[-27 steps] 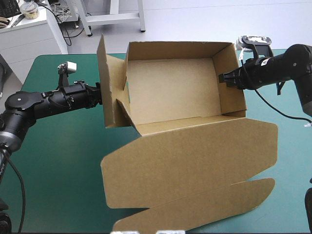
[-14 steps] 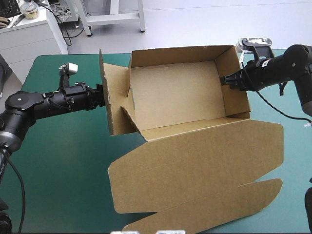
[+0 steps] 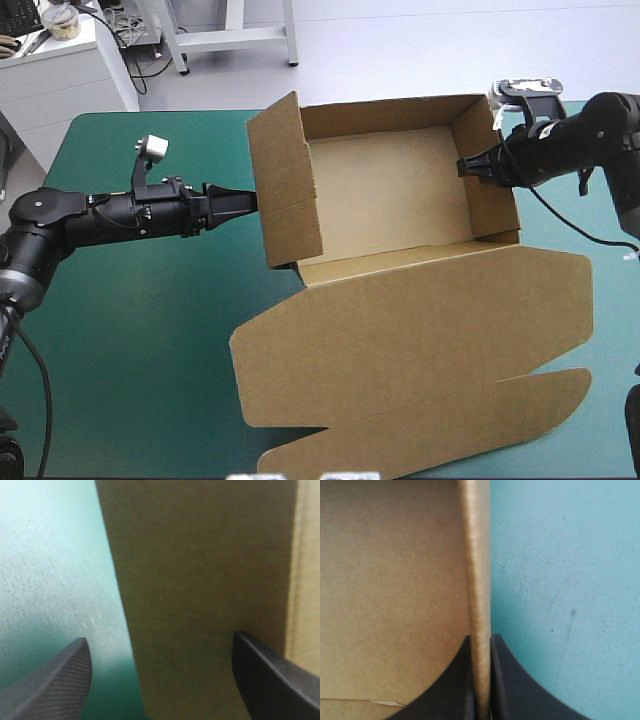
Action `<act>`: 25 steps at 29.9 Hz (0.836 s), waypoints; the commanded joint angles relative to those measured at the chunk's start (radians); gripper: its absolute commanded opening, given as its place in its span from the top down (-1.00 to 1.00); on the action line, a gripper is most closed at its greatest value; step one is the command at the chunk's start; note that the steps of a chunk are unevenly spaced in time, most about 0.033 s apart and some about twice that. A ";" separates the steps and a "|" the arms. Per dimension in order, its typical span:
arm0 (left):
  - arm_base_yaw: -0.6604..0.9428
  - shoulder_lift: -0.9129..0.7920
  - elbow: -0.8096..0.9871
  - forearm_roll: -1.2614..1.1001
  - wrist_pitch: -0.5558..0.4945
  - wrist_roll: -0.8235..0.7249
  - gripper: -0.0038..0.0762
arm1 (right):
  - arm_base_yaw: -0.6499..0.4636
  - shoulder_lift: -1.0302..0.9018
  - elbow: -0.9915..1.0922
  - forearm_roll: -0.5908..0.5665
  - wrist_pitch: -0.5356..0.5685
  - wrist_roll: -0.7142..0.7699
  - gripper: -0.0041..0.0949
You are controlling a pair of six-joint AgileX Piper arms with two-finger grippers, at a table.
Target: Fold the box
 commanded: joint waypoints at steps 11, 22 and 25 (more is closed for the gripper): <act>-0.010 -0.036 -0.035 -0.170 0.086 -0.035 -0.48 | -0.003 -0.037 -0.025 0.012 -0.049 0.034 0.94; -0.121 -0.036 -0.035 -0.191 0.074 -0.031 -0.48 | 0.038 -0.037 -0.025 -0.035 -0.075 0.083 0.94; -0.126 -0.036 -0.035 -0.229 0.069 -0.031 -0.48 | 0.100 -0.037 -0.025 -0.110 -0.096 0.124 0.94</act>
